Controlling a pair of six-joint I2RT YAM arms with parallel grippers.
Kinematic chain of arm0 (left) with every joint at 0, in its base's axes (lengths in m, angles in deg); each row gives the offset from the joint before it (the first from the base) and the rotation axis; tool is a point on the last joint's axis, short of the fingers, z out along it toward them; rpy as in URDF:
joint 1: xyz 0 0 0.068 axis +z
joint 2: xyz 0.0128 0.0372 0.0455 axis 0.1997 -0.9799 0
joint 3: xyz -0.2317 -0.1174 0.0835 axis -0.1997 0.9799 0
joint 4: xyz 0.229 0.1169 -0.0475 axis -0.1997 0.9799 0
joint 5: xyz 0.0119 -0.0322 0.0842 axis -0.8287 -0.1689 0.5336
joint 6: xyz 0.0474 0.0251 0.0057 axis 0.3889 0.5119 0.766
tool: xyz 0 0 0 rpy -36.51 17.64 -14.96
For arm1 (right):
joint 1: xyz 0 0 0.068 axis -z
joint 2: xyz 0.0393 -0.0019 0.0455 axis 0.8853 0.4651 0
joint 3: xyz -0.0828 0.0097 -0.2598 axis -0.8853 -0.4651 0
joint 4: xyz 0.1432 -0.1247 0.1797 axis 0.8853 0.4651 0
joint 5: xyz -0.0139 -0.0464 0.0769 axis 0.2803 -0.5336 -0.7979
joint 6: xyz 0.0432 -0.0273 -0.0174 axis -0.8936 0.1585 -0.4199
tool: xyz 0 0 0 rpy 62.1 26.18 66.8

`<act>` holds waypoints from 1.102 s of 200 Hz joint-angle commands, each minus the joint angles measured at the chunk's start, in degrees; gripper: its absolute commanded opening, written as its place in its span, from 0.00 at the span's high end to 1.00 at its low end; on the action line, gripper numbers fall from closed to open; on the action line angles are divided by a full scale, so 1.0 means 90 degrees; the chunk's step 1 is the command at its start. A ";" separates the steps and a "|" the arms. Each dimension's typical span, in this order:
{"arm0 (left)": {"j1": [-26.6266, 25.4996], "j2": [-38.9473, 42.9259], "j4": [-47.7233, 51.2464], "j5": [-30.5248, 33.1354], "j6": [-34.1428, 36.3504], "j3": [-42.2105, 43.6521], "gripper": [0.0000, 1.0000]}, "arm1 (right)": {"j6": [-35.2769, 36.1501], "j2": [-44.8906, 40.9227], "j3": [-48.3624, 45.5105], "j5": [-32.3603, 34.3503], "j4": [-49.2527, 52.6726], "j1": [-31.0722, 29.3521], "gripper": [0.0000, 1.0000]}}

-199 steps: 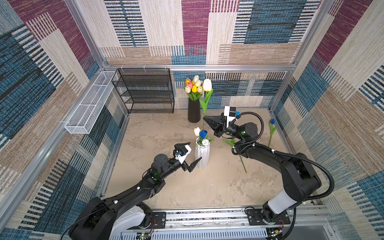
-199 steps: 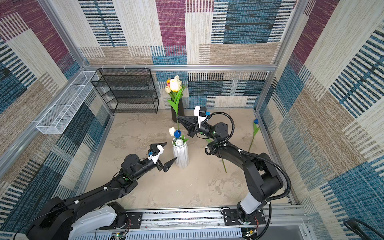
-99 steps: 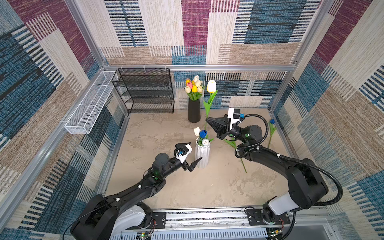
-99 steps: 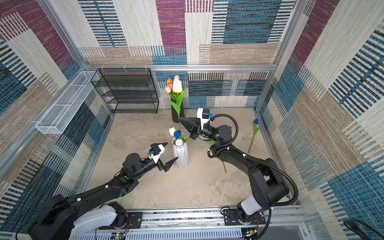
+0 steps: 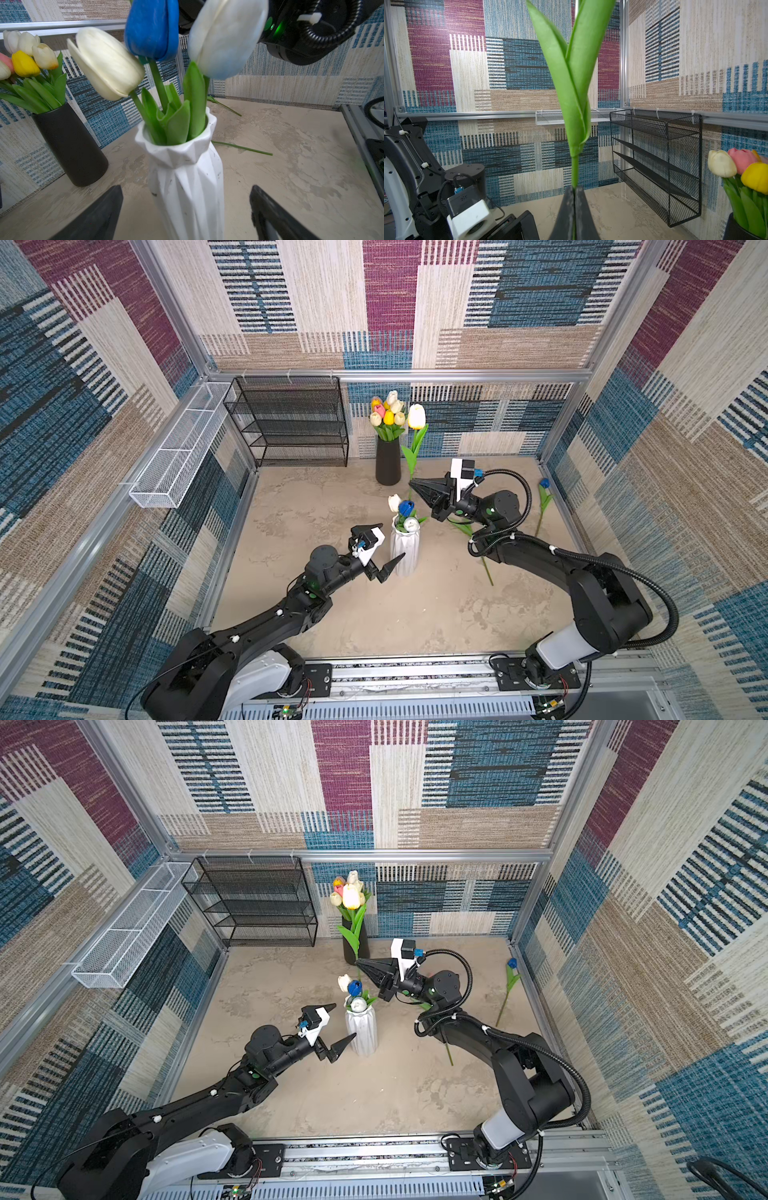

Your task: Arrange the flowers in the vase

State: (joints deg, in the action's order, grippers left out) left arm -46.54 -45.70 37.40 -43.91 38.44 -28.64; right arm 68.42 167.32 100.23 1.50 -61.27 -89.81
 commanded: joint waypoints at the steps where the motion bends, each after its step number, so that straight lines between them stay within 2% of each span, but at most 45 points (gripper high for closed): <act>1: -0.0005 0.0024 -0.0093 -0.0080 -0.0185 -0.0127 0.02 | -0.0152 -0.0268 0.0022 0.0038 0.0038 -0.0003 1.00; 48: -0.0005 0.0079 0.0834 -0.0021 -0.0290 -0.0846 0.08 | -0.0125 -0.1148 -0.0137 0.1004 0.0836 0.0002 1.00; 89: -0.0005 -0.0197 0.1030 -0.0154 -0.0345 -0.1290 0.12 | 0.0091 -0.1778 -0.0378 0.1586 0.1216 0.0002 1.00; 154: -0.0005 -0.0795 0.1329 -0.0392 -0.0430 -0.1894 0.14 | 0.0325 -0.2297 -0.0800 0.2039 0.1305 0.0002 1.00; 173: -0.0004 -0.0898 0.1357 -0.0436 -0.0409 -0.2005 0.21 | 0.0360 -0.2344 -0.0854 0.2082 0.1345 0.0002 1.00; 220: -0.0005 -0.0979 0.1311 -0.0468 -0.0402 -0.2153 0.29 | 0.0400 -0.2384 -0.0969 0.2192 0.1397 0.0002 1.00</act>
State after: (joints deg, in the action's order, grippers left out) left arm -46.54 -54.31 50.23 -47.83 35.22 -47.19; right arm 71.41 146.10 91.88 19.75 -49.27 -89.81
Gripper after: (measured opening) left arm 0.717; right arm 0.056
